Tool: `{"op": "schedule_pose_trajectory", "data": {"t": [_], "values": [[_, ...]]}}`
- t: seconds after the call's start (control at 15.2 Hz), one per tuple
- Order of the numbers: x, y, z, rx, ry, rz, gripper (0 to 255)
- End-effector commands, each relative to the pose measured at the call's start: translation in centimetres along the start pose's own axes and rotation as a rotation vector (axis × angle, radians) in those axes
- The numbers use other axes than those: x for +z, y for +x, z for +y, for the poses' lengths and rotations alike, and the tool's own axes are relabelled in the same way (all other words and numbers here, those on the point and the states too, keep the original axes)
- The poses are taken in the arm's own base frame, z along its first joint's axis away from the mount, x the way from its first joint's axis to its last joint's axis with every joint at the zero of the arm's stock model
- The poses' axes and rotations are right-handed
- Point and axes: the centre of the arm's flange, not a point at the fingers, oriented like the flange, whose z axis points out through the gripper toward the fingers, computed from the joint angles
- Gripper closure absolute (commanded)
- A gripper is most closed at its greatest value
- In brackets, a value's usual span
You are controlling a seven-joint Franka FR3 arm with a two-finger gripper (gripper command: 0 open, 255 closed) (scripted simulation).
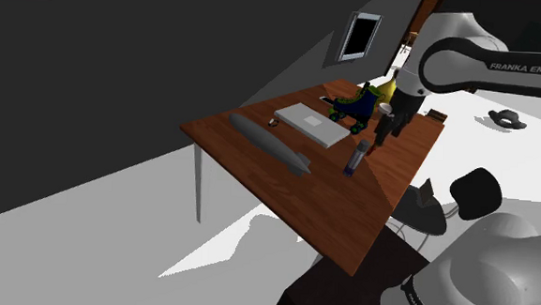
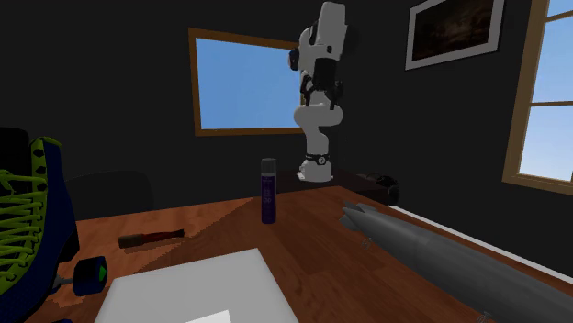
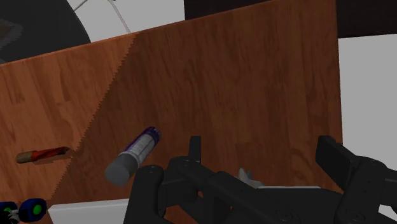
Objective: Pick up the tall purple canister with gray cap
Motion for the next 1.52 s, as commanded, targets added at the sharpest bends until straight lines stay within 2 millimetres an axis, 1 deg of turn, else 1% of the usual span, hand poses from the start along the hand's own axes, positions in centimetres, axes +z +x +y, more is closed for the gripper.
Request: {"op": "schedule_pose_trajectory", "data": {"t": [0.0, 1.25, 1.32, 1.45], "values": [[1.9, 0.7, 1.9, 0.001, 0.004, 0.012, 0], [17.4, 10.2, 19.0, 0.013, 0.048, 0.11, 0], [17.9, 10.6, 19.5, 0.014, 0.049, 0.114, 0], [19.0, 10.6, 19.4, 0.014, 0.049, 0.114, 0]]}}
